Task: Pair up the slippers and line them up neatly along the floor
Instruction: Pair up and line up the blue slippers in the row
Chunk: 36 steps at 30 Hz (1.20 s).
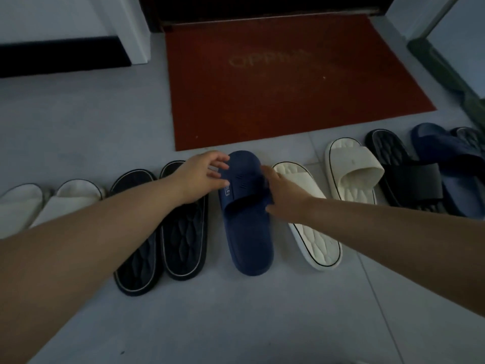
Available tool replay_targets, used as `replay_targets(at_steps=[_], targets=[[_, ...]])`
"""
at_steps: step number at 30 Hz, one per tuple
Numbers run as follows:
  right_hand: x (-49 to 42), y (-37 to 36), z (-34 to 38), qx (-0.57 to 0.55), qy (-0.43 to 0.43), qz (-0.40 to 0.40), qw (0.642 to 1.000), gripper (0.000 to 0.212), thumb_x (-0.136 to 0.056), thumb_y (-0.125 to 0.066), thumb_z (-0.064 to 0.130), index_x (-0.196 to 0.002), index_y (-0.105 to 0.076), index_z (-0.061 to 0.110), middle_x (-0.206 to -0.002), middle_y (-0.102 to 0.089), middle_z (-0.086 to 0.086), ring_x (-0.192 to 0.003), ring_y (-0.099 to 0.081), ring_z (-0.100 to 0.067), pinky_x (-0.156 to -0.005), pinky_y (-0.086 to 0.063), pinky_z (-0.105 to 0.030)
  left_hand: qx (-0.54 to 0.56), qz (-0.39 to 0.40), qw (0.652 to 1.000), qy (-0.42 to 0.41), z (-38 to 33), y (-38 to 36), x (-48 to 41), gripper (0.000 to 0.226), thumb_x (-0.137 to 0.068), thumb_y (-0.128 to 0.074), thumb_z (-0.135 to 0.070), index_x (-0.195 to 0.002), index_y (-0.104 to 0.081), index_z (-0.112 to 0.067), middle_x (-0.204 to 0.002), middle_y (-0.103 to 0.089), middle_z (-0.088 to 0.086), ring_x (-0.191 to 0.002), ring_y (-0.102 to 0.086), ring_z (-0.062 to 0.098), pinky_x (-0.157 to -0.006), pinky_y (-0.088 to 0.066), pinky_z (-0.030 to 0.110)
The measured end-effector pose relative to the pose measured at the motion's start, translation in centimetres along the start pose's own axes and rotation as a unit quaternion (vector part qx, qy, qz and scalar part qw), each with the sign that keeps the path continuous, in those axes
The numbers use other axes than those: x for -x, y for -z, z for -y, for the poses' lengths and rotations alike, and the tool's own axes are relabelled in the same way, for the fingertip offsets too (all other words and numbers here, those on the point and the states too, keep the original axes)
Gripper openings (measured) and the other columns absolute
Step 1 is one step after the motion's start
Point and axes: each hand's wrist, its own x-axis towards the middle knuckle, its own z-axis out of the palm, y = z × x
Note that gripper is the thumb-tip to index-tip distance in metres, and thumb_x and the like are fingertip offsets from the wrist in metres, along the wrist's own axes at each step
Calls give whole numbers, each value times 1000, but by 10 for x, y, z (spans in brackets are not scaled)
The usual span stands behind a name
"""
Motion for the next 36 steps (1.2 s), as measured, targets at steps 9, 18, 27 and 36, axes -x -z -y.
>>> replay_targets(at_steps=[9,18,27,36], targets=[[115,26,-87,14,-106,-48,993,66,-77,-57,1,-137,-33,18,-139,-41,-8,-122,-46,-26,-97,-43,-38,-13,86,995,-40,-25,-53,-10,56,-79,-69,-8,-129,-46,-17,-125,-56,5,-103,-53,14,-89,-45,29],[158,44,-167,-26,-204,-95,974,52,-81,-61,9,-130,-43,14,-132,-47,-9,-117,-50,-24,-93,-41,-31,-74,85,993,-45,-50,-107,-20,70,-79,-70,-19,-139,-35,-14,-139,-46,6,-112,-52,17,-92,-40,25],[16,123,-207,55,-61,-53,995,99,-70,-76,19,-146,-13,22,-153,-24,-7,-140,-22,-30,-111,-25,-42,-84,31,992,85,-61,-145,-28,83,-82,-66,-28,-146,-15,-15,-153,-23,6,-133,-37,21,-112,-31,35],[-22,169,-178,172,47,75,981,99,-62,-79,31,-144,-23,28,-150,-30,3,-133,-33,-20,-103,-33,-32,-94,-46,981,166,-78,-155,-20,64,-92,-50,-26,-146,-18,-18,-152,-28,6,-136,-33,21,-105,-28,25]])
